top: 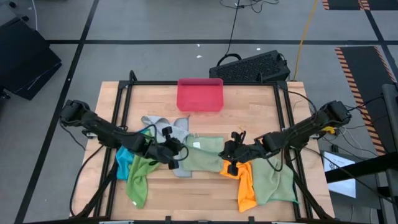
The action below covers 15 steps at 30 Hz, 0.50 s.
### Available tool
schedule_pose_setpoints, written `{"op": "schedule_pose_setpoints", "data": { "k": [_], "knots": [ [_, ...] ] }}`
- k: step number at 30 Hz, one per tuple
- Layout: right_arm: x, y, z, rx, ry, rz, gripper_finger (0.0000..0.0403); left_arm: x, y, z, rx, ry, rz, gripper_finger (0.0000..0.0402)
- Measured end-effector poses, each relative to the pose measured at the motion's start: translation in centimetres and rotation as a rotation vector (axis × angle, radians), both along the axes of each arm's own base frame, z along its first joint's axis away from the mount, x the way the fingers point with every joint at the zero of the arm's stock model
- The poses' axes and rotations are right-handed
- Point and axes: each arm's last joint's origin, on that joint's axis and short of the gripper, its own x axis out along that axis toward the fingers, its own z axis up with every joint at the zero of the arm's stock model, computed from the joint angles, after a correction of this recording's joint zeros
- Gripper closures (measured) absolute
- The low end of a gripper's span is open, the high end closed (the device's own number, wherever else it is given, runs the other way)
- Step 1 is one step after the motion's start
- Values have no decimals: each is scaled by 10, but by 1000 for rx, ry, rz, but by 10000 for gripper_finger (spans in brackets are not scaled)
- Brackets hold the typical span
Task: Fold microfiber towels
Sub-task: Fold the top light green towel
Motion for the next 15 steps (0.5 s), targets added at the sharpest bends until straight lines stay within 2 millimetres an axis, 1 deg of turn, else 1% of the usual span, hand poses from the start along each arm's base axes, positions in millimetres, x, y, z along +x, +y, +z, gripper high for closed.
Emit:
{"op": "schedule_pose_setpoints", "data": {
  "k": [3,9,13,15],
  "knots": [
    [-6,7,15,48,-72,51,399,-3,-9,10,-54,-53,-70,398],
    [-25,23,35,100,-159,67,399,-18,-33,31,-164,-149,-168,389],
    [-31,35,38,103,-199,68,399,-25,-46,36,-215,-181,-214,396],
    [-29,40,37,117,-218,59,399,-27,-49,36,-231,-178,-216,397]
  ]
}}
